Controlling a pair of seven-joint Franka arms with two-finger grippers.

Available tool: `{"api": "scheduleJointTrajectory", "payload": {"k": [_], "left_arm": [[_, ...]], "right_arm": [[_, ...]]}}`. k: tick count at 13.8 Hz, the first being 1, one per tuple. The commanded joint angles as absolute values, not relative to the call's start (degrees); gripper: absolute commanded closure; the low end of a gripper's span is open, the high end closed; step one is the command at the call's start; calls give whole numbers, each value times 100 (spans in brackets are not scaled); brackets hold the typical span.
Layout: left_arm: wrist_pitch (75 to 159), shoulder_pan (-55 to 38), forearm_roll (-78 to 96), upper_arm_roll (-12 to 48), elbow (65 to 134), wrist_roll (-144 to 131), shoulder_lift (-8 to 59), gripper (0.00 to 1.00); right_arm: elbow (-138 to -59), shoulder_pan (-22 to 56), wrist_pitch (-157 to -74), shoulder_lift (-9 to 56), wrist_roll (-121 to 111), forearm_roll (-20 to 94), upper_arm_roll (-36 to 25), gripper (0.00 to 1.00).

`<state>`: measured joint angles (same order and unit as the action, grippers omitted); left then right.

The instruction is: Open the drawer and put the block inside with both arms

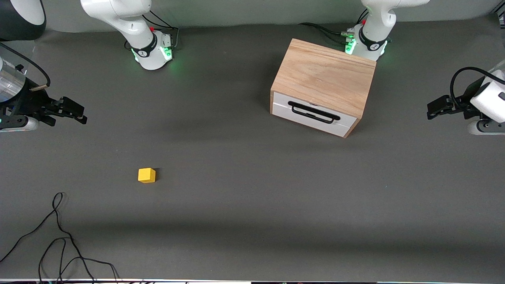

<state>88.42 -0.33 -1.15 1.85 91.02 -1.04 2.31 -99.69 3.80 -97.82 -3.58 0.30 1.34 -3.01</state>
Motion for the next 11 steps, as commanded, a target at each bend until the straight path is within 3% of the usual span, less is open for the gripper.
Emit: {"api": "scheduleJointTrajectory", "payload": {"k": [1,7,11], "left_arm": [[8736,-88,-167,132,9009,-9,264,0],[8754,-88,-150,132,8991,-79,316,0],[9176,-70,-175,132,8589,-9,1002,0]], "right_arm": [[-9861,299,-9677,-308,79,53,-211,0],[-9853,290,-9606,-255,53,62,-220,0],[-9870,299,-9685,-132,62,62,-220,0]]}}
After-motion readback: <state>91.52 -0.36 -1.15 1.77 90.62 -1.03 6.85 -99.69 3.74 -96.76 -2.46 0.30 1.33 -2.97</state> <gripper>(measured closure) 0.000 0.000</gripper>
